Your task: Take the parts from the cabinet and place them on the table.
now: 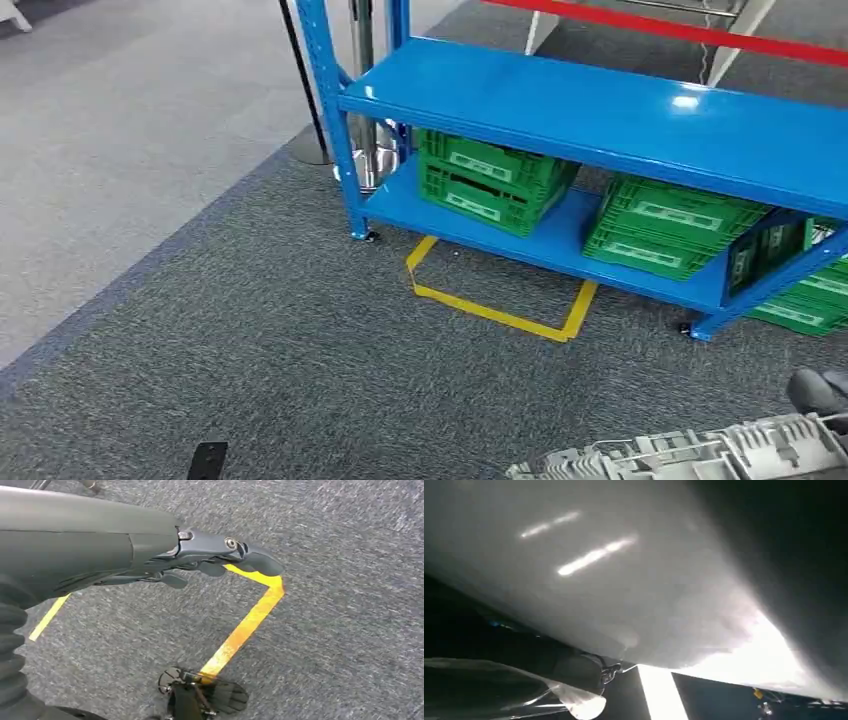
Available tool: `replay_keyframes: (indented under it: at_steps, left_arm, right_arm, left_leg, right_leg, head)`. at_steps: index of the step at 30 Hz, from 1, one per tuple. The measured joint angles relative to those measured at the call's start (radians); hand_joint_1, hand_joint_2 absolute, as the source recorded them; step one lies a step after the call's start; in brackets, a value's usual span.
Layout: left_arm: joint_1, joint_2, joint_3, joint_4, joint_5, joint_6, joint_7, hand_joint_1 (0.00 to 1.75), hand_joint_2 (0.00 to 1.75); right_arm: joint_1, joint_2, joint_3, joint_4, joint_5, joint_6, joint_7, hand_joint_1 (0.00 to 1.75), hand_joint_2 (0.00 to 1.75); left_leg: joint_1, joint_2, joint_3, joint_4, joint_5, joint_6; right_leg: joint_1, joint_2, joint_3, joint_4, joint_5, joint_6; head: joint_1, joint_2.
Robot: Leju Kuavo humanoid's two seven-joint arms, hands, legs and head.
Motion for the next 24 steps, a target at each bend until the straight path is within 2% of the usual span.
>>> replay_keyframes:
  at_steps: [2,3,4,5,6,7,8,9,10,11,12,13,14,15,17,18,19,20,21,22,23,24]
  left_arm:
    - [-0.003,0.0,-0.006,0.0,-0.004,0.0,0.003,0.0,1.75]
    - [-0.005,0.002,-0.007,0.0,-0.006,0.0,0.003,0.0,1.75]
    - [-0.006,0.004,-0.01,0.0,-0.008,0.0,0.003,0.0,1.75]
    - [-0.011,0.003,-0.013,0.0,-0.009,0.0,0.003,0.0,1.75]
    - [-0.014,0.003,-0.015,0.0,-0.01,0.0,0.004,0.0,1.75]
    - [-0.016,0.003,-0.018,0.0,-0.011,0.0,0.004,0.0,1.75]
    - [-0.016,0.002,-0.021,0.0,-0.014,0.0,0.006,0.0,1.75]
    - [-0.014,0.002,-0.023,0.0,-0.015,0.0,0.01,0.0,1.75]
    - [-0.011,0.002,-0.024,0.0,-0.018,0.0,0.015,0.0,1.75]
    - [-0.009,0.002,-0.027,0.0,-0.019,-0.007,0.018,0.0,1.75]
    - [-0.009,0.004,-0.03,0.0,-0.021,-0.018,0.018,0.0,1.75]
    - [-0.01,0.007,-0.032,0.0,-0.027,-0.026,0.018,0.0,1.75]
    - [-0.013,0.007,-0.036,0.0,-0.028,-0.029,0.018,0.0,1.75]
    - [-0.015,0.008,-0.038,0.0,-0.029,-0.03,0.018,0.0,1.75]
    - [-0.011,0.009,-0.041,0.0,-0.037,-0.028,0.024,0.0,1.75]
    - [-0.009,0.01,-0.043,0.0,-0.038,-0.022,0.024,0.0,1.75]
    - [-0.008,0.01,-0.046,0.0,-0.037,-0.016,0.026,0.0,1.75]
    - [-0.012,0.012,-0.047,0.0,-0.037,-0.01,0.026,0.0,1.75]
    - [-0.016,0.013,-0.048,0.0,-0.037,-0.006,0.026,0.0,1.75]
    - [-0.017,0.014,-0.05,0.0,-0.037,-0.006,0.026,0.0,1.75]
    - [-0.017,0.014,-0.051,0.0,-0.037,-0.006,0.026,0.0,1.75]
    - [-0.017,0.017,-0.052,0.0,-0.036,-0.006,0.024,0.0,1.75]
  right_arm:
    - [0.005,0.007,-0.001,-0.008,0.0,0.0,0.0,1.75,1.75]
    - [0.005,0.01,-0.002,-0.011,-0.001,0.0,0.0,1.75,1.75]
    - [0.005,0.014,-0.002,-0.014,-0.003,0.0,0.0,1.75,1.75]
    - [0.012,0.015,-0.002,-0.016,-0.007,0.0,0.0,1.75,1.75]
    - [0.017,0.017,-0.003,-0.018,-0.01,0.0,-0.001,1.75,1.75]
    - [0.022,0.019,-0.003,-0.018,-0.015,0.0,-0.001,1.75,1.75]
    - [0.025,0.021,-0.004,-0.018,-0.021,0.0,-0.001,1.75,1.75]
    - [0.028,0.021,-0.006,-0.019,-0.025,0.0,-0.001,1.75,1.75]
    - [0.034,0.024,-0.009,-0.022,-0.026,0.0,-0.001,1.75,1.75]
    - [0.039,0.026,-0.009,-0.027,-0.025,0.0,-0.001,1.75,1.75]
    - [0.041,0.029,-0.009,-0.03,-0.022,0.0,-0.001,1.75,1.75]
    - [0.043,0.03,-0.009,-0.034,-0.02,0.0,-0.001,1.75,1.75]
    - [0.047,0.031,-0.009,-0.037,-0.018,0.0,-0.001,1.75,1.75]
    - [0.051,0.031,-0.009,-0.041,-0.018,0.0,-0.001,1.75,1.75]
    - [0.053,0.033,-0.009,-0.043,-0.014,0.0,-0.001,1.75,1.75]
    - [0.053,0.036,-0.009,-0.046,-0.012,0.0,-0.001,1.75,1.75]
    - [0.054,0.038,-0.008,-0.048,-0.007,0.0,-0.001,1.75,1.75]
    - [0.057,0.04,-0.006,-0.051,-0.005,0.0,-0.001,1.75,1.75]
    - [0.059,0.042,-0.006,-0.052,-0.003,0.0,-0.001,1.75,1.75]
    - [0.061,0.043,-0.006,-0.052,0.0,0.0,-0.001,1.75,1.75]
    - [0.061,0.046,-0.005,-0.052,0.003,0.0,-0.001,1.75,1.75]
    - [0.06,0.048,-0.005,-0.052,0.007,0.0,-0.001,1.75,1.75]
  left_leg:
    - [0.005,-0.019,-0.013,0.001,0.012,-0.015]
    - [-0.003,-0.032,-0.013,0.003,0.011,-0.018]
    - [-0.006,0.007,-0.021,0.02,-0.012,-0.025]
    - [-0.003,0.04,-0.044,0.072,-0.049,-0.033]
    - [0.002,0.058,-0.077,0.146,-0.087,-0.04]
    - [0.006,0.067,-0.113,0.23,-0.123,-0.045]
    - [0.008,0.071,-0.138,0.292,-0.143,-0.048]
    - [0.01,0.072,-0.143,0.311,-0.141,-0.05]
    - [0.012,0.074,-0.126,0.286,-0.116,-0.051]
    - [0.012,0.078,-0.087,0.217,-0.075,-0.049]
    - [0.011,0.092,-0.035,0.119,-0.031,-0.045]
    - [0.006,0.134,0.015,0.029,-0.001,-0.037]
    - [-0.008,0.176,0.028,-0.005,-0.018,-0.028]
    - [-0.006,0.161,0.021,-0.004,-0.013,-0.017]
    - [-0.009,0.14,0.011,-0.002,-0.011,-0.008]
    - [-0.007,0.127,0.011,-0.01,-0.004,0.002]
    - [-0.001,0.119,0.015,-0.016,0.003,0.011]
    - [0.001,0.108,0.011,-0.017,0.007,0.017]
    - [0.001,0.096,0.007,-0.016,0.01,0.022]
    - [0.0,0.085,0.003,-0.016,0.012,0.024]
    - [-0.001,0.073,0.0,-0.016,0.014,0.026]
    - [-0.003,0.06,-0.002,-0.014,0.016,0.025]
  right_leg:
    - [0.002,-0.02,-0.006,0.0,0.0,-0.001]
    - [-0.006,-0.036,-0.006,-0.013,0.004,-0.006]
    - [-0.009,-0.054,0.001,-0.017,0.008,-0.01]
    - [-0.01,-0.068,0.001,-0.018,0.009,-0.014]
    - [-0.009,-0.084,0.0,-0.017,0.009,-0.015]
    - [-0.007,-0.1,-0.003,-0.015,0.009,-0.015]
    - [-0.007,-0.114,-0.005,-0.013,0.009,-0.015]
    - [-0.007,-0.126,-0.006,-0.012,0.009,-0.015]
    - [-0.007,-0.139,-0.006,-0.011,0.009,-0.015]
    - [-0.007,-0.151,-0.005,-0.011,0.008,-0.014]
    - [-0.007,-0.163,-0.004,-0.011,0.008,-0.014]
    - [-0.006,-0.172,-0.001,-0.011,0.007,-0.013]
    - [0.002,-0.181,-0.003,-0.007,0.005,-0.006]
    - [0.003,-0.189,-0.006,-0.007,0.006,-0.001]
    - [0.002,-0.212,-0.003,-0.009,0.008,0.008]
    - [0.002,-0.223,0.001,-0.009,0.006,0.014]
    - [-0.003,-0.19,-0.01,0.003,-0.012,0.021]
    - [-0.003,-0.139,-0.026,0.044,-0.047,0.023]
    - [-0.004,-0.113,-0.056,0.114,-0.089,0.023]
    - [-0.004,-0.099,-0.091,0.196,-0.127,0.024]
    - [-0.003,-0.093,-0.124,0.269,-0.154,0.024]
    - [-0.003,-0.09,-0.139,0.3,-0.155,0.024]
  head:
    - [0.0,0.0]
    - [0.0,0.0]
    - [-0.002,0.0]
    - [-0.012,0.0]
    - [-0.015,0.0]
    - [-0.015,0.0]
    - [-0.015,0.0]
    - [-0.015,0.0]
    - [-0.015,0.0]
    - [-0.015,0.0]
    - [-0.016,0.0]
    - [-0.016,0.0]
    - [-0.017,0.0]
    - [-0.016,0.0]
    - [-0.016,0.0]
    - [-0.018,0.0]
    - [-0.017,0.0]
    - [-0.012,0.0]
    - [-0.01,0.0]
    - [-0.01,0.0]
    - [-0.011,0.0]
    - [-0.011,0.0]
